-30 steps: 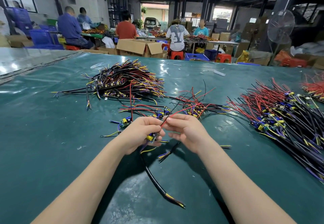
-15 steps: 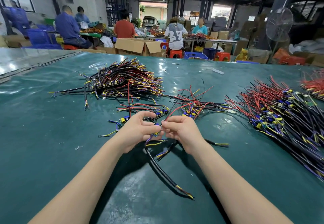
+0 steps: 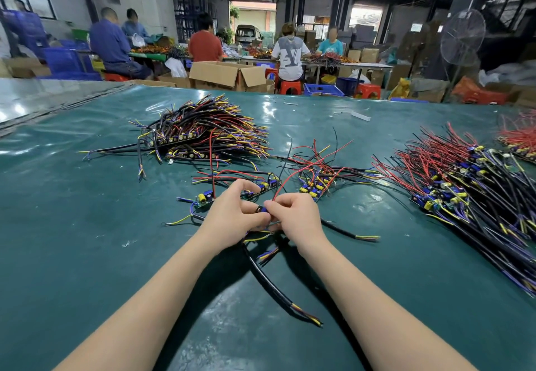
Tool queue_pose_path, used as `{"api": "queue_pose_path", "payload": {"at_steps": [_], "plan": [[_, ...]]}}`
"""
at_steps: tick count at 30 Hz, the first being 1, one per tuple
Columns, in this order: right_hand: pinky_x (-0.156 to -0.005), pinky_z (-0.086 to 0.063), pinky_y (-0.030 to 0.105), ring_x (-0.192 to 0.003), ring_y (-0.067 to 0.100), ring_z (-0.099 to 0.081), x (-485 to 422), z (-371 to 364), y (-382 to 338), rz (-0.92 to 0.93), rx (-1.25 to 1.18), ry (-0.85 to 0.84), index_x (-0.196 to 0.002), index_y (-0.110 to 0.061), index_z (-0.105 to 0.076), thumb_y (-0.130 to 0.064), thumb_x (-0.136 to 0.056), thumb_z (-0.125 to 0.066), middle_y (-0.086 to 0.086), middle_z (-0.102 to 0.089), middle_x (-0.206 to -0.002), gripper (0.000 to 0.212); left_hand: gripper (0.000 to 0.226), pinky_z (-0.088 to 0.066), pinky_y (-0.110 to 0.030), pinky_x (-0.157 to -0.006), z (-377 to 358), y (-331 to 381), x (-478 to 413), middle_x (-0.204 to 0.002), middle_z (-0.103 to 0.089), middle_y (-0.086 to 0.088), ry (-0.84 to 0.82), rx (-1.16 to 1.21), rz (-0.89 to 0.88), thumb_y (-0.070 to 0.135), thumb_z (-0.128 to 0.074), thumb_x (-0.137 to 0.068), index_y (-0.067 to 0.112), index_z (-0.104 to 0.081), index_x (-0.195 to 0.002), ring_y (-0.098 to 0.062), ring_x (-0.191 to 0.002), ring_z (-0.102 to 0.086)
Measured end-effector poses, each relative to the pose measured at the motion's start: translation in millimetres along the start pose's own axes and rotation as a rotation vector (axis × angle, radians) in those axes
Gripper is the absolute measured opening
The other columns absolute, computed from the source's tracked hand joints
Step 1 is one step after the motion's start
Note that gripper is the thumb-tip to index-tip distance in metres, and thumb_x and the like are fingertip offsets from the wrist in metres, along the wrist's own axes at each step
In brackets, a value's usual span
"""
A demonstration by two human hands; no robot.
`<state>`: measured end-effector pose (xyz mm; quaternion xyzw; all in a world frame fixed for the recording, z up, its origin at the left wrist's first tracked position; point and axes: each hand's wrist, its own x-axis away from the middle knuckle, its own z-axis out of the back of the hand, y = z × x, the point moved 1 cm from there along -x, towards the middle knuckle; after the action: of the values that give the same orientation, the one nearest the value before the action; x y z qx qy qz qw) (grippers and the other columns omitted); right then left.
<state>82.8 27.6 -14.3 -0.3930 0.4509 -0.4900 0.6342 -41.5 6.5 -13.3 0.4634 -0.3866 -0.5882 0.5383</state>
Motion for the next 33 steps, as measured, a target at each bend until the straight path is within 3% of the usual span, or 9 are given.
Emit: {"api": "queue_pose_path", "payload": {"at_steps": [4,8,10,12,14,17,23,29,33], "plan": [[-0.061,-0.051,0.047,-0.059,0.023,-0.043,-2,0,-1,0.04,0.034,0.021,-0.073,0.021,-0.057,-0.003,-0.079,-0.058,0.025,-0.044,-0.06,0.024,0.041,-0.053,-0.046,-0.087,1,-2,-2,-0.061,-0.069,-0.001,-0.039,0.021,0.0,-0.007,-0.067,-0.075,0.022,-0.047,-0.095,-0.022,-0.065,-0.064],[-0.068,-0.05,0.054,-0.06,0.022,-0.043,-2,1,-2,0.043,0.016,0.06,-0.063,0.013,-0.059,-0.004,-0.078,-0.061,0.025,-0.051,-0.059,0.023,0.039,-0.055,-0.036,-0.079,3,-2,-3,-0.063,-0.071,-0.002,-0.07,0.057,0.013,-0.007,-0.066,-0.076,0.021,-0.047,-0.094,-0.016,-0.058,-0.064],[-0.067,-0.052,0.05,-0.059,0.023,-0.049,-3,3,-1,0.024,0.004,0.062,-0.051,-0.002,-0.059,-0.005,-0.079,-0.062,0.014,-0.055,-0.053,0.029,0.038,-0.054,-0.03,-0.071,4,-3,-2,-0.063,-0.071,-0.003,-0.094,0.069,0.018,-0.007,-0.065,-0.077,0.02,-0.046,-0.094,-0.016,-0.055,-0.063],[-0.055,-0.053,0.037,-0.056,0.023,-0.051,-3,5,0,0.005,-0.042,0.068,-0.047,-0.013,-0.057,-0.004,-0.081,-0.062,0.004,-0.055,-0.049,0.035,0.035,-0.053,-0.027,-0.069,6,-3,-2,-0.064,-0.071,-0.005,-0.114,0.082,0.017,-0.008,-0.064,-0.077,0.018,-0.046,-0.094,-0.018,-0.057,-0.063],[-0.044,-0.046,0.024,-0.052,0.02,-0.05,-5,9,2,-0.029,-0.129,0.101,-0.049,-0.013,-0.055,-0.001,-0.082,-0.061,0.003,-0.052,-0.049,0.036,0.034,-0.055,-0.031,-0.072,7,-3,-2,-0.068,-0.072,-0.008,-0.139,0.093,0.018,-0.008,-0.064,-0.078,0.016,-0.047,-0.095,-0.023,-0.063,-0.064],[-0.04,-0.046,0.019,-0.05,0.013,-0.05,-11,19,7,-0.11,-0.275,0.19,-0.053,-0.01,-0.054,0.001,-0.083,-0.06,0.004,-0.05,-0.053,0.033,0.033,-0.054,-0.028,-0.068,5,-3,-1,-0.068,-0.072,-0.006,-0.197,0.081,0.013,-0.006,-0.064,-0.078,0.017,-0.047,-0.095,-0.021,-0.061,-0.064],[-0.037,-0.044,0.015,-0.034,0.001,-0.045,-17,37,12,-0.119,-0.44,0.313,-0.055,-0.008,-0.053,0.004,-0.085,-0.057,0.004,-0.048,-0.051,0.033,0.032,-0.055,-0.028,-0.065,3,1,2,-0.073,-0.073,-0.009,-0.252,0.129,0.035,-0.007,-0.064,-0.08,0.016,-0.05,-0.096,-0.024,-0.071,-0.067],[-0.038,-0.046,0.016,-0.034,0.002,-0.047,-19,40,11,-0.145,-0.608,0.329,-0.059,-0.007,-0.054,0.002,-0.087,-0.057,-0.006,-0.049,-0.037,0.029,0.028,-0.054,-0.022,-0.059,6,7,5,-0.072,-0.071,-0.011,-0.335,0.2,0.106,-0.011,-0.059,-0.082,0.011,-0.053,-0.098,-0.016,-0.067,-0.069],[-0.038,-0.047,0.016,-0.032,0.003,-0.048,-19,44,10,-0.165,-0.707,0.339,-0.063,-0.006,-0.053,0.003,-0.088,-0.055,-0.005,-0.05,-0.035,0.026,0.021,-0.054,-0.02,-0.057,8,9,6,-0.066,-0.07,-0.006,-0.333,0.111,0.136,-0.011,-0.058,-0.08,0.01,-0.063,-0.079,-0.012,-0.057,-0.064]]}}
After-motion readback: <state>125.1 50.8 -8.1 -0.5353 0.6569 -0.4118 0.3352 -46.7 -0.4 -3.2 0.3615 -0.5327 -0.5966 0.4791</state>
